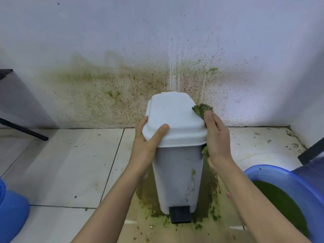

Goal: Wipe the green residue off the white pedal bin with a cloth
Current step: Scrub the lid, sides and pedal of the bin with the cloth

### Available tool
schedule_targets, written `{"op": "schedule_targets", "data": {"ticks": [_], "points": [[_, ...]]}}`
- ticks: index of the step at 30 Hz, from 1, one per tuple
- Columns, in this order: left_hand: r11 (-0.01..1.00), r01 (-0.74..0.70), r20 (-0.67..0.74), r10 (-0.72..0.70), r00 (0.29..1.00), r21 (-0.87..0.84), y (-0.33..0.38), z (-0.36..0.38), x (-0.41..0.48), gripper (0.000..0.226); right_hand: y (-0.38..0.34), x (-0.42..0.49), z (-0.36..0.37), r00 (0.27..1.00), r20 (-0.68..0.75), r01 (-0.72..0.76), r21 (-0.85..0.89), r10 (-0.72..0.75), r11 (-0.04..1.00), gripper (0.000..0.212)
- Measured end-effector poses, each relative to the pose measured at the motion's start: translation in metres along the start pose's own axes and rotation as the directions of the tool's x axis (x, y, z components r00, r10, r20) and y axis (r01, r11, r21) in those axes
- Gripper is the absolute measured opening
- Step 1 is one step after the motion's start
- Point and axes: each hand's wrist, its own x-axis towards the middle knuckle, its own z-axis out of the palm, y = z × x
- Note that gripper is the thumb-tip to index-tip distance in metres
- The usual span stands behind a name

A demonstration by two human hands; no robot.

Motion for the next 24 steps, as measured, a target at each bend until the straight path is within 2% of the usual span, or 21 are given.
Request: {"op": "schedule_targets", "data": {"ticks": [3,7,9,12,16,18,21,24], "points": [[0.999,-0.010,-0.039,0.012,0.999,0.038,0.012,0.011,0.037,0.082,-0.001,0.027,0.012,0.990,-0.004,0.140,-0.111,-0.142,0.984,0.038],[0.970,-0.197,-0.132,0.216,0.967,0.144,0.014,0.019,0.076,0.046,0.018,0.049,0.024,0.934,0.008,0.351,-0.201,-0.357,0.914,0.035],[0.960,-0.242,-0.144,0.261,0.954,0.138,0.011,0.017,0.091,0.047,0.032,0.054,0.029,0.893,0.016,0.442,-0.217,-0.449,0.870,0.033],[0.955,-0.290,-0.140,0.295,0.945,0.057,0.008,0.017,0.107,0.055,0.062,0.051,0.029,0.816,0.019,0.563,-0.253,-0.578,0.786,0.045],[0.952,-0.306,-0.054,0.306,0.950,0.009,0.002,0.012,0.122,0.050,0.110,0.039,0.024,0.775,0.038,0.599,-0.361,-0.630,0.715,0.050],[0.948,-0.317,-0.012,0.317,0.949,-0.027,-0.002,0.007,0.128,0.055,0.118,0.040,0.026,0.730,0.045,0.637,-0.407,-0.682,0.655,0.048],[0.938,-0.336,0.012,0.339,0.941,-0.084,-0.004,0.005,0.133,0.059,0.109,0.049,0.034,0.618,0.031,0.686,-0.510,-0.786,0.519,0.044],[0.932,-0.358,-0.009,0.358,0.934,-0.053,-0.007,0.007,0.132,0.060,0.103,0.045,0.043,0.495,0.164,0.729,-0.612,-0.853,0.306,0.038]]}}
